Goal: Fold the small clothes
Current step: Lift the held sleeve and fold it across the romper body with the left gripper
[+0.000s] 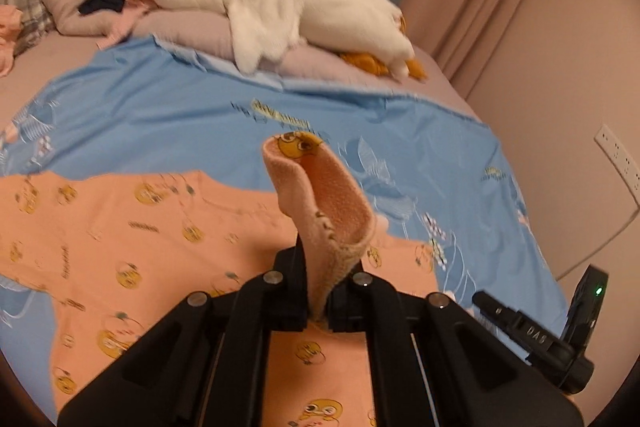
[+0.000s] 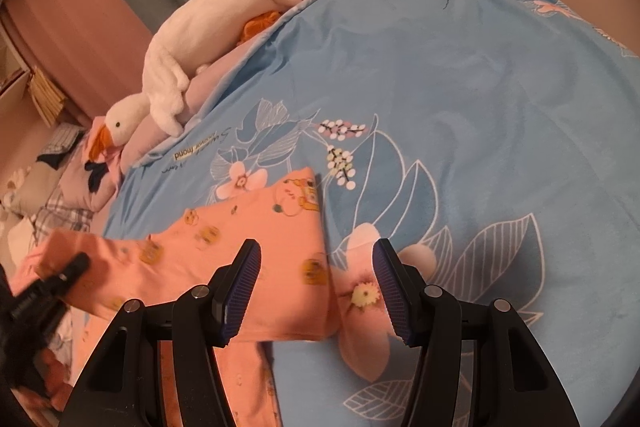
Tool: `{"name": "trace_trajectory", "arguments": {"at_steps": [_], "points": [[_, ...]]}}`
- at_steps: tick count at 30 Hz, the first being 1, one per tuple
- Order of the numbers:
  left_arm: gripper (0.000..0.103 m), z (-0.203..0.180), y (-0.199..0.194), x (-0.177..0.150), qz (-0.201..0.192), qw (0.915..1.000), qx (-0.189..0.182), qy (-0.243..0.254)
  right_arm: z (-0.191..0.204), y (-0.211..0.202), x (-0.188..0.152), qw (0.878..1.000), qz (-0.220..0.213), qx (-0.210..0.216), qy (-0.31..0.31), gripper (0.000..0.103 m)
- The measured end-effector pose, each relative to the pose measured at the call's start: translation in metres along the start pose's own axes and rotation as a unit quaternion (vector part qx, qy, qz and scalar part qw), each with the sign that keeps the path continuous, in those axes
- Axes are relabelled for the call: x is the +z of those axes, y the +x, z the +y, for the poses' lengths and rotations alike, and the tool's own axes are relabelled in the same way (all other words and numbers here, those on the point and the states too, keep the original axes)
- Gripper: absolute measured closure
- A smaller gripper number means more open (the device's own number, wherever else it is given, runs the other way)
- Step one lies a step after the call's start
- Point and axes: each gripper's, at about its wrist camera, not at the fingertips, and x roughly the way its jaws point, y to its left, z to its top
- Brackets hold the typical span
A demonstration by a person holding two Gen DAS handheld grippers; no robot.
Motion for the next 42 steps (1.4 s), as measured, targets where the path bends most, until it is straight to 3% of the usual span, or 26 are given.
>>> {"name": "trace_trajectory", "arguments": {"at_steps": [19, 42], "points": [[0.098, 0.047, -0.04, 0.026, -0.049, 0.9975, 0.04, -0.031, 0.019, 0.025, -0.011, 0.998, 0.046, 0.027, -0.029, 0.045], [0.098, 0.098, -0.043, 0.024, -0.047, 0.9931, 0.084, -0.067, 0.055, 0.054, -0.03, 0.99, 0.102, 0.046, -0.09, 0.045]]}}
